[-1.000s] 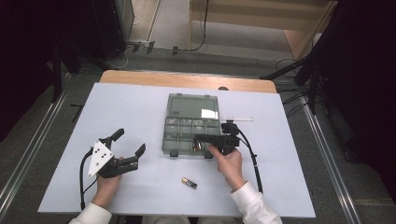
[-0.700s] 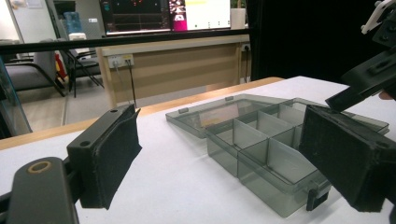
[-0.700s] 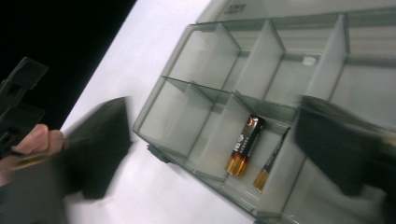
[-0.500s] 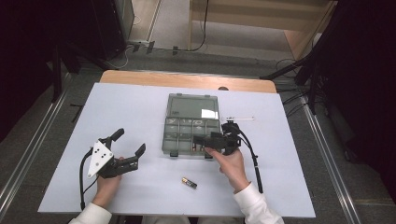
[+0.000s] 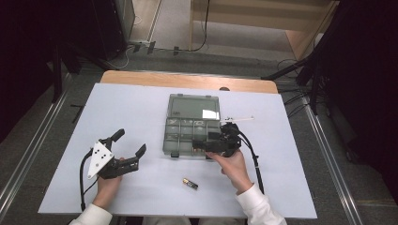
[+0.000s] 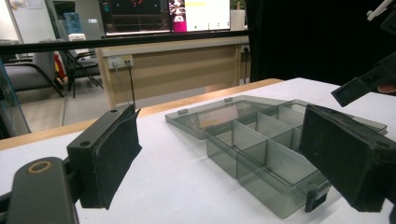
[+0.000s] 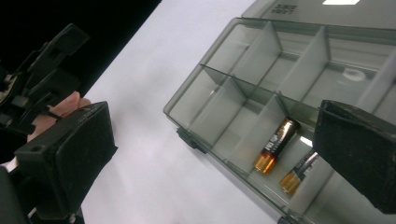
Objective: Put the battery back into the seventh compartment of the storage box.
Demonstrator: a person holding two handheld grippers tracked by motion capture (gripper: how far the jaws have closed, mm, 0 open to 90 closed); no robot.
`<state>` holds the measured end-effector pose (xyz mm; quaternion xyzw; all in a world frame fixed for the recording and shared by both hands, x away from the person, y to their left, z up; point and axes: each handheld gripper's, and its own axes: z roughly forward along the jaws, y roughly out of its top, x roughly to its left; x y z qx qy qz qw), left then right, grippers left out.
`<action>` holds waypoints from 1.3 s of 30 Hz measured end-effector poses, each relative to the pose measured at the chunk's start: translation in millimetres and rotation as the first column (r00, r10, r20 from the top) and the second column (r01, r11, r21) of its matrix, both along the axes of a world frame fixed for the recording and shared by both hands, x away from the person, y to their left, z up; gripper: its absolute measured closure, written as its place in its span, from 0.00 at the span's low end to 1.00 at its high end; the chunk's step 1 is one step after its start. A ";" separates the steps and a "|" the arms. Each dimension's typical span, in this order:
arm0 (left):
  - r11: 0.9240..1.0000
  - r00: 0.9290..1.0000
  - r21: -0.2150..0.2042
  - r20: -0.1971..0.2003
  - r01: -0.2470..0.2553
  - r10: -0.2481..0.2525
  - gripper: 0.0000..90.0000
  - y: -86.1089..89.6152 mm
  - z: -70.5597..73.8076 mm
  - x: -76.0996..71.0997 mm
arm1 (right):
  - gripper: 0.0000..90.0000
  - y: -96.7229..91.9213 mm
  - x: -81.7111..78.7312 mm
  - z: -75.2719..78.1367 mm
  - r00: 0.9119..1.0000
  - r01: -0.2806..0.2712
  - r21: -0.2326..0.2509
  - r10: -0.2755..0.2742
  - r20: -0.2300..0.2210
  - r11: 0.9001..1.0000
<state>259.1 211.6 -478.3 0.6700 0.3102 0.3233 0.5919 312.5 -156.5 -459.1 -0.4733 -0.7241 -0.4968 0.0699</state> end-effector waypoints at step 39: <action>1.000 1.000 0.001 -0.001 0.002 -0.002 0.13 -0.1 -0.3 0.8 | 0.03 54.4 -30.2 11.4 0.959 -0.269 -0.346 0.283 -0.011 0.899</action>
